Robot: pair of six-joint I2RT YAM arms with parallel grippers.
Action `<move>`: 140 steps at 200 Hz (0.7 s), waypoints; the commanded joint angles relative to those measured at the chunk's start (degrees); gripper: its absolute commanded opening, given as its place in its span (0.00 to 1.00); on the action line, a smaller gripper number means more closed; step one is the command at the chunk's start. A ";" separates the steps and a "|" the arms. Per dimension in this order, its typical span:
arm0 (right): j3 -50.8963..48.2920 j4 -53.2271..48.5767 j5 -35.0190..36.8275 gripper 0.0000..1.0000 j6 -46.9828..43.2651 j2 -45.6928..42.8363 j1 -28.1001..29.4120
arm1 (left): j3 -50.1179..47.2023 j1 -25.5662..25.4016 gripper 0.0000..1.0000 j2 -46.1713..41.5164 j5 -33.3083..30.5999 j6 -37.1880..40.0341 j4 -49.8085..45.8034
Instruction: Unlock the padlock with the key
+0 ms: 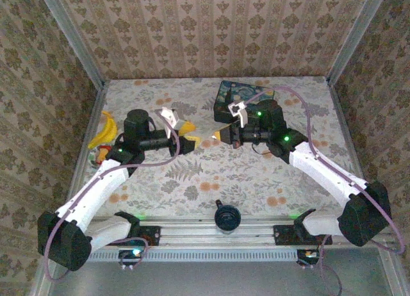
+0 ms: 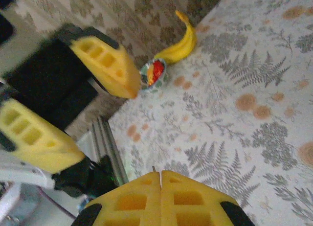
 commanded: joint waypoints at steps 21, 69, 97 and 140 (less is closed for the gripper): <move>-1.29 12.13 -0.32 0.00 12.11 -0.72 -0.74 | 0.57 0.31 0.55 4.52 -2.78 -20.08 12.62; -1.20 14.21 -0.35 0.00 15.33 -0.07 -0.74 | 3.97 -0.28 0.51 9.12 4.72 -24.91 15.00; -0.90 14.87 -0.67 0.00 15.88 0.25 -0.74 | 4.70 -0.65 0.47 10.04 7.26 -25.88 15.88; -0.40 14.99 -1.02 0.00 15.81 0.81 -0.74 | 4.63 -0.96 0.38 11.36 9.91 -29.21 21.25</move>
